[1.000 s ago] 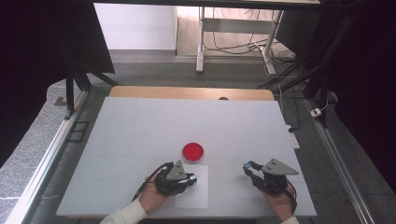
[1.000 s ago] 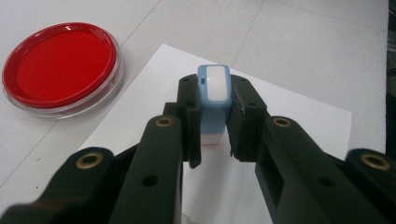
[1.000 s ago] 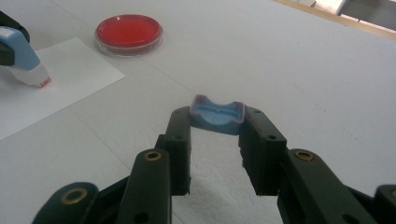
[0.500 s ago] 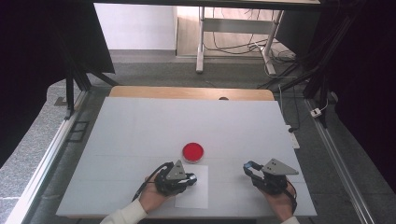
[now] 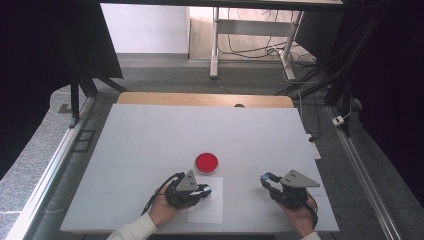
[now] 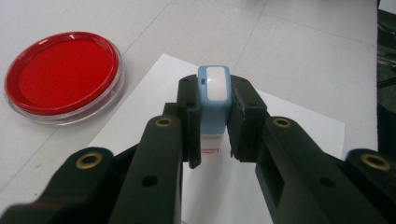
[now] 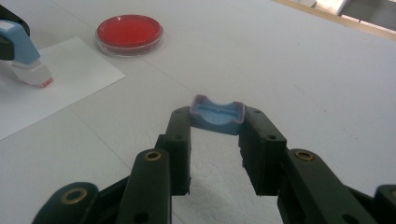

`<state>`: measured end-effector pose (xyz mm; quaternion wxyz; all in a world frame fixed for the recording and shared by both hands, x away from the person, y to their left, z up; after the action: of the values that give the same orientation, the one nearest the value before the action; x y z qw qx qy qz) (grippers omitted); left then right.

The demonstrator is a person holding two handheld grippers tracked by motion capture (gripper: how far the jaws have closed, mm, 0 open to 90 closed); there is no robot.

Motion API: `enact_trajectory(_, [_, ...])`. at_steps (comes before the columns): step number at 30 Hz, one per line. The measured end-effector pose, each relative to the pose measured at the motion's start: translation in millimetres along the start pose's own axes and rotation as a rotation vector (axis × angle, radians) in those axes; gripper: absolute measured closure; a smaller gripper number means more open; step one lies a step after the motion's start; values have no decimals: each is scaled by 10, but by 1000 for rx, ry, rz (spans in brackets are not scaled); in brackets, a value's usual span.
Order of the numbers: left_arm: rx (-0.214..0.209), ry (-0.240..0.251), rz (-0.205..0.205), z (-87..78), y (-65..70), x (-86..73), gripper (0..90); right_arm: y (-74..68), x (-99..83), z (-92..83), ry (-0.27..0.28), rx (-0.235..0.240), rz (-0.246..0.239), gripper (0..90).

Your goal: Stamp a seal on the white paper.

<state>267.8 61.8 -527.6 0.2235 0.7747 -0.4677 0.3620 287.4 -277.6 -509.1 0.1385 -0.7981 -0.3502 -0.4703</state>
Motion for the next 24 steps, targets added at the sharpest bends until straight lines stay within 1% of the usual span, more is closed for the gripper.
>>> enact_trajectory(2, [-4,10,-3,-5,-5,4,759,1,0,1,0,0,0,643])
enact_trajectory(4, [4,25,-4,-24,-10,15,759,1,0,-2,-2,0,0,643])
enact_trajectory(6, [3,41,-15,-56,-23,29,758,1,0,-4,-2,-6,-1,643])
enact_trajectory(8, [4,54,-21,-89,-35,40,758,4,-2,0,5,0,2,643])
enact_trajectory(13, [-6,84,-41,-154,-61,57,758,2,-1,-2,0,-3,0,643])
enact_trajectory(22, [-10,111,-64,-252,-114,90,757,6,-3,0,-2,-3,0,643])
enact_trajectory(24, [-3,110,-68,-271,-131,96,757,7,-4,3,3,-2,2,643])
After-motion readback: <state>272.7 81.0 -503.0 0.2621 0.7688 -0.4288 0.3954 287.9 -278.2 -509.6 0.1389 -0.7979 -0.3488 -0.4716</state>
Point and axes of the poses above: each handheld gripper's, and its own axes: z roughly forward along the jaws, x roughly out of its top, y roughly to its right, the point moved 1 cm from there along z, roughly forward along the jaws, and after that the axes turned 1 degree about -y, right-handed, at the moved point
